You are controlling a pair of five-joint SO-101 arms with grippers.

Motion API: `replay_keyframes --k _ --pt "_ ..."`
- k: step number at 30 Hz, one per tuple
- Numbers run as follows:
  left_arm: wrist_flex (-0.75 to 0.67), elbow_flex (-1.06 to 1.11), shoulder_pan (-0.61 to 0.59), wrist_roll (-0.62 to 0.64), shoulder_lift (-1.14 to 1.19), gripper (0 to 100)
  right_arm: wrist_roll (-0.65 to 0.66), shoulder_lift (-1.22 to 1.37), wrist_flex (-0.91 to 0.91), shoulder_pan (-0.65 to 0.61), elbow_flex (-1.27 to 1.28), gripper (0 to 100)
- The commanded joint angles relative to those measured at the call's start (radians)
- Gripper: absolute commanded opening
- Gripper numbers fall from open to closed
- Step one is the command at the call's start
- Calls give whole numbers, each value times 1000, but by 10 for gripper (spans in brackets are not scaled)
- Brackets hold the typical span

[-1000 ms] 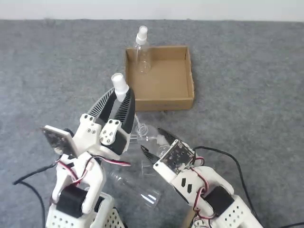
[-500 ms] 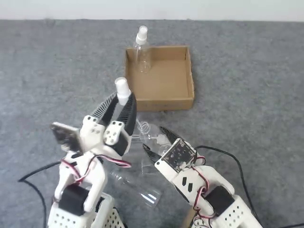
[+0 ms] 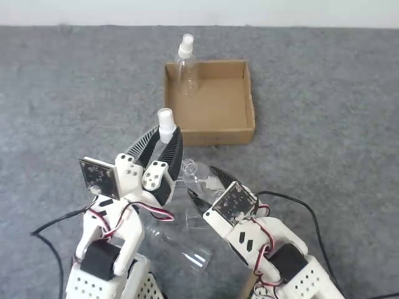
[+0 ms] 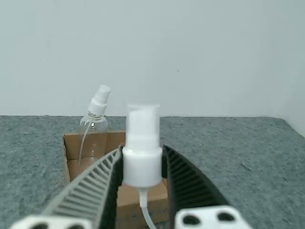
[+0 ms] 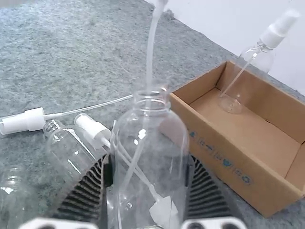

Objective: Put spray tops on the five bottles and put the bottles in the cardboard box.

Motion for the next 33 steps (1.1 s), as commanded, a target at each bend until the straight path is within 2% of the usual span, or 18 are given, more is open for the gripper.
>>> replay_keyframes --k 1,11,26,33 --pt "8 -25 -6 6 -2 11 14 -16 -21 10 25 23" --pt "9 -22 -6 6 -2 11 9 -16 -73 7 25 23" --pt "9 -19 5 9 0 11 8 -16 -38 8 25 23" --pt "44 -19 112 5 0 12 8 -16 -36 12 25 23"
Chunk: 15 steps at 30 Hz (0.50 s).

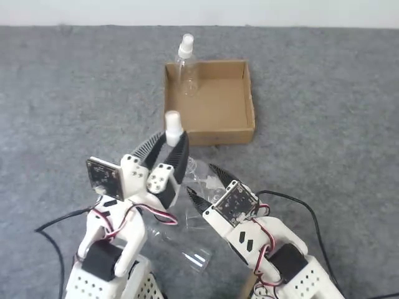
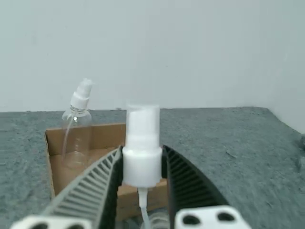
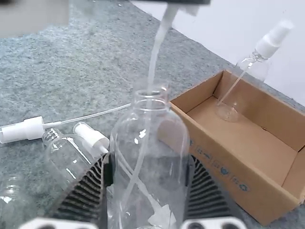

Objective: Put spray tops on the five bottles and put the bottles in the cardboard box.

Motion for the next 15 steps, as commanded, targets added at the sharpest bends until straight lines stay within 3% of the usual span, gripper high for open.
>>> replay_keyframes --k 1,5,10,15 --pt "25 -19 38 5 -6 13 8 -16 -2 12 25 23" --pt "26 -19 38 5 -6 28 8 -16 -2 12 25 23" --pt "55 -16 38 9 -6 129 8 -16 -2 12 25 23" --pt "55 -16 37 8 -6 137 8 -16 -1 12 25 23"
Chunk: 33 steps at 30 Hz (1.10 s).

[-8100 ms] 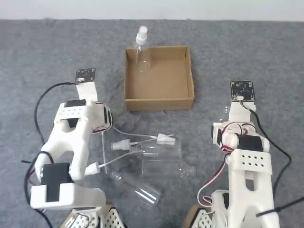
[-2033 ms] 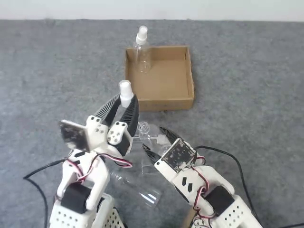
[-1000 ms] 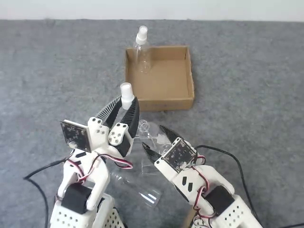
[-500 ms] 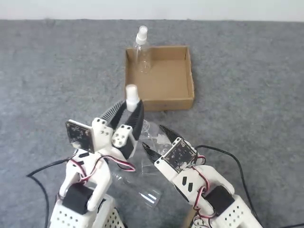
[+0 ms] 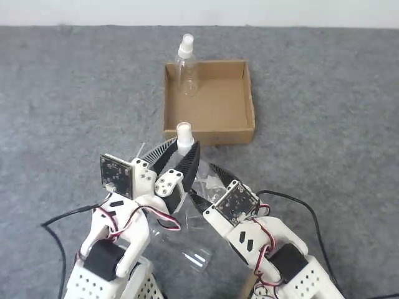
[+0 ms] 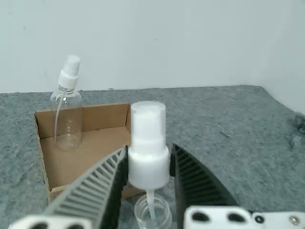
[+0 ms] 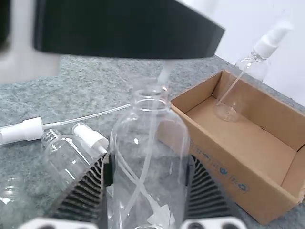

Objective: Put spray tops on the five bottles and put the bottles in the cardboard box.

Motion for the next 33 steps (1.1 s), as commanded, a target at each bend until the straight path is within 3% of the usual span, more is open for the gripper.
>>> replay_keyframes --k 1,19,26,33 --pt "2 -18 6 12 -14 137 9 -16 -1 7 25 23" --pt "106 -130 -101 15 -15 133 11 -16 19 7 25 23" --pt "110 -130 -95 11 -15 133 11 -16 19 8 25 23" --pt "201 -180 -94 -40 -15 133 11 -16 19 8 25 23"
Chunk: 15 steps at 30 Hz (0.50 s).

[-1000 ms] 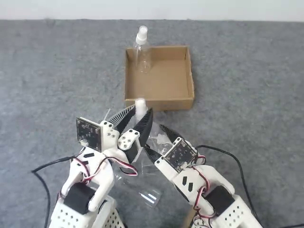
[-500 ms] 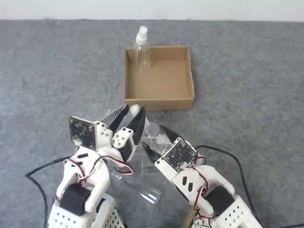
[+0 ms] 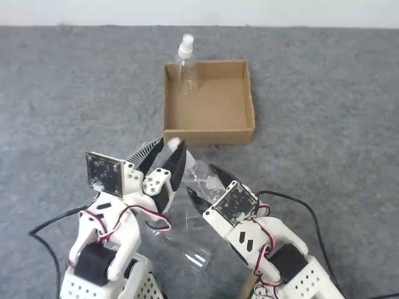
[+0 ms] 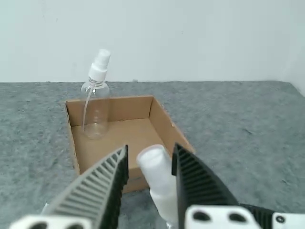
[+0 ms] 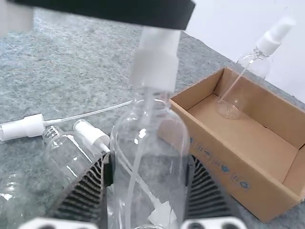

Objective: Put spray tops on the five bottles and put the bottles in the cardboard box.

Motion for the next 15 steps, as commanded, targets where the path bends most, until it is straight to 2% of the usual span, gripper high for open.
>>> replay_keyframes --k 1,7,11,15 --pt "34 -77 3 -12 -15 133 11 -16 7 13 25 23" --pt "38 -84 5 -25 -15 133 9 -16 7 39 25 23" --pt "58 -77 100 -109 -15 133 9 -16 7 74 25 23" --pt "95 -84 172 -135 -15 133 9 -16 7 76 25 23"
